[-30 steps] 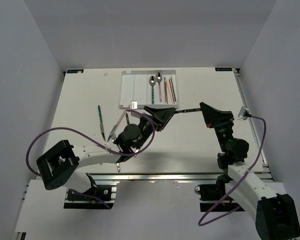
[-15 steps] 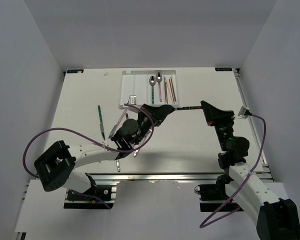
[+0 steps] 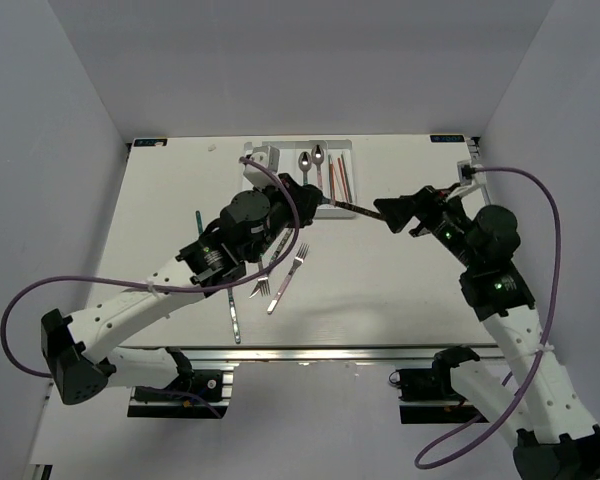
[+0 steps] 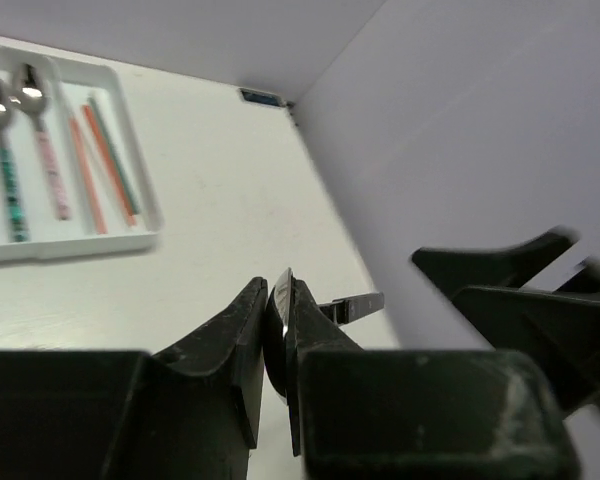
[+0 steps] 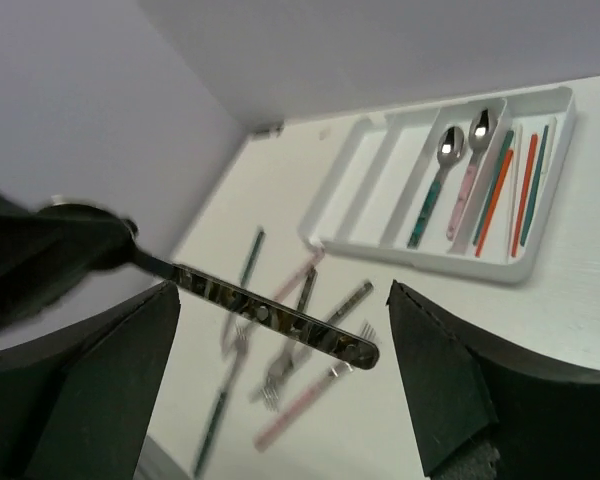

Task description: Sort the eating utensils into containers

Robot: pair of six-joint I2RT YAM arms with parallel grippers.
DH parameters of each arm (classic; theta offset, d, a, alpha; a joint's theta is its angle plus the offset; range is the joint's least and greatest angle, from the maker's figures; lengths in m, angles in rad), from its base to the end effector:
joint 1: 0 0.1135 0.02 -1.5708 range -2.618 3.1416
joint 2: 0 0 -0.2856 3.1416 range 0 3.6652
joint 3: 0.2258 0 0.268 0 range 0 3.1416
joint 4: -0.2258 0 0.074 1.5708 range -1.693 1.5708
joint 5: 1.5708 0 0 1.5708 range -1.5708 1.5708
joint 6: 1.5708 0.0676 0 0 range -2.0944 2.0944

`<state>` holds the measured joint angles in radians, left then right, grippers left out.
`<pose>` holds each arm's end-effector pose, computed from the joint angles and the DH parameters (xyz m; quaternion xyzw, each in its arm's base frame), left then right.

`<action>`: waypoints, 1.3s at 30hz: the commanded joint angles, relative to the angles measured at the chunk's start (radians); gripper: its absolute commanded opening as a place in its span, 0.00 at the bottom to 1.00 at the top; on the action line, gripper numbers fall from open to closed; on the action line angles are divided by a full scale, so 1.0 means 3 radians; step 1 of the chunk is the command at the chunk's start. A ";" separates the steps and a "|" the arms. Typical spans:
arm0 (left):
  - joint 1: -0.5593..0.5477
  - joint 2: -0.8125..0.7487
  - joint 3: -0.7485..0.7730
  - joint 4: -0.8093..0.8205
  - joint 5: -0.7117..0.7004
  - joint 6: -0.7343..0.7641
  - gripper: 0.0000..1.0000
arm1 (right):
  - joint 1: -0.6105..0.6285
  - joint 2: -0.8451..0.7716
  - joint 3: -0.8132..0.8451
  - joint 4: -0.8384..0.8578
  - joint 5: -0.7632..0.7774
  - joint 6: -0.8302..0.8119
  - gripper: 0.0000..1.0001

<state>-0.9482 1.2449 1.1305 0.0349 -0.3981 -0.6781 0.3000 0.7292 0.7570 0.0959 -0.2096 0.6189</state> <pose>0.2142 -0.2534 0.4030 -0.0360 0.7316 -0.3833 0.5626 0.1922 0.0742 0.3883 0.0271 0.6625 0.3926 0.6373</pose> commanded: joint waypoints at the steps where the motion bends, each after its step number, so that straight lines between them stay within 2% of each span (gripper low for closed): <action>1: 0.0057 -0.0156 0.0337 -0.1025 0.0191 0.0751 0.00 | -0.0008 0.0304 0.0604 -0.1233 -0.0915 -0.1075 0.89; 2: 0.0102 -0.0172 0.0363 -0.1047 0.0323 0.0924 0.00 | -0.0003 0.0386 0.0818 -0.1367 -0.1155 -0.1228 0.89; 3: 0.0123 -0.0192 0.0383 -0.1072 0.0730 0.0997 0.00 | -0.0003 0.0498 0.0876 -0.1474 -0.1421 -0.1387 0.89; 4: 0.0133 -0.0223 0.0414 -0.1108 0.0931 0.1078 0.00 | -0.0003 0.0520 0.0892 -0.1399 -0.1504 -0.1388 0.89; 6: 0.0133 -0.0238 0.0450 -0.1174 0.1573 0.1324 0.00 | -0.0003 0.0621 0.0867 -0.1125 -0.2208 -0.1419 0.89; 7: 0.0139 -0.0253 0.0435 -0.1170 0.1663 0.1355 0.00 | -0.0003 0.0673 0.0862 -0.0996 -0.2469 -0.1318 0.87; 8: 0.0139 -0.0294 0.0420 -0.1165 0.1755 0.1426 0.00 | -0.0008 0.0769 0.0836 -0.0823 -0.2962 -0.1175 0.85; 10: 0.0133 -0.0310 0.0394 -0.1154 0.2093 0.1503 0.00 | 0.0043 0.0831 0.0688 -0.0186 -0.3278 -0.0737 0.78; 11: 0.0133 -0.0315 0.0389 -0.1164 0.2200 0.1590 0.00 | 0.0119 0.0892 0.0672 -0.0192 -0.3345 -0.0754 0.78; 13: 0.0139 -0.0325 0.0374 -0.1119 0.2389 0.1657 0.00 | 0.0216 0.0949 0.0743 -0.0451 -0.3387 -0.0968 0.77; 16: 0.0139 -0.0335 0.0338 -0.1057 0.2375 0.1744 0.00 | 0.0569 0.0985 0.0739 -0.0631 -0.3351 -0.1163 0.73; 19: 0.0139 -0.0294 0.0383 -0.1016 0.2395 0.1810 0.00 | 0.0789 0.1031 0.0805 -0.1132 -0.2989 -0.1536 0.69; 24: 0.0169 -0.0249 0.0491 -0.1052 0.2462 0.1948 0.00 | 0.0795 0.1041 0.0749 -0.1184 -0.2850 -0.1577 0.34; 28: 0.0215 -0.0116 0.0613 -0.1231 0.2574 0.2045 0.00 | 0.0795 0.1056 0.0759 -0.1220 -0.2661 -0.1618 0.32; 31: 0.0231 -0.0075 0.0639 -0.1282 0.2626 0.2102 0.00 | 0.0795 0.1108 0.0795 -0.1281 -0.2518 -0.1674 0.16; 32: 0.0241 -0.0080 0.0634 -0.1272 0.2631 0.2117 0.00 | 0.0795 0.1138 0.0815 -0.1301 -0.2416 -0.1690 0.00; 35: 0.0282 -0.0095 0.0639 -0.1216 0.2519 0.2102 0.00 | 0.0795 0.1194 0.0816 -0.1154 -0.2237 -0.1573 0.00; 36: 0.0282 -0.0110 0.0639 -0.1190 0.2341 0.2051 0.41 | 0.0795 0.1215 0.0810 -0.1067 -0.2170 -0.1496 0.00; 37: 0.0282 -0.0126 0.0654 -0.1165 0.1676 0.1970 0.89 | 0.0795 0.1251 0.0826 -0.0970 -0.2089 -0.1410 0.00; 38: 0.0282 -0.0131 0.0715 -0.1180 0.1189 0.1781 0.98 | 0.0790 0.1383 0.0861 -0.0868 -0.1749 -0.1206 0.00; 39: 0.0282 -0.0126 0.0772 -0.1225 0.0657 0.1673 0.98 | 0.0790 0.1495 0.0917 -0.0867 -0.1553 -0.1118 0.00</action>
<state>-0.8734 1.2293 1.2900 -0.3523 0.1848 -0.1013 0.5434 1.1076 0.9810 -0.2272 -0.8837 0.1722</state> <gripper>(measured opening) 0.945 0.145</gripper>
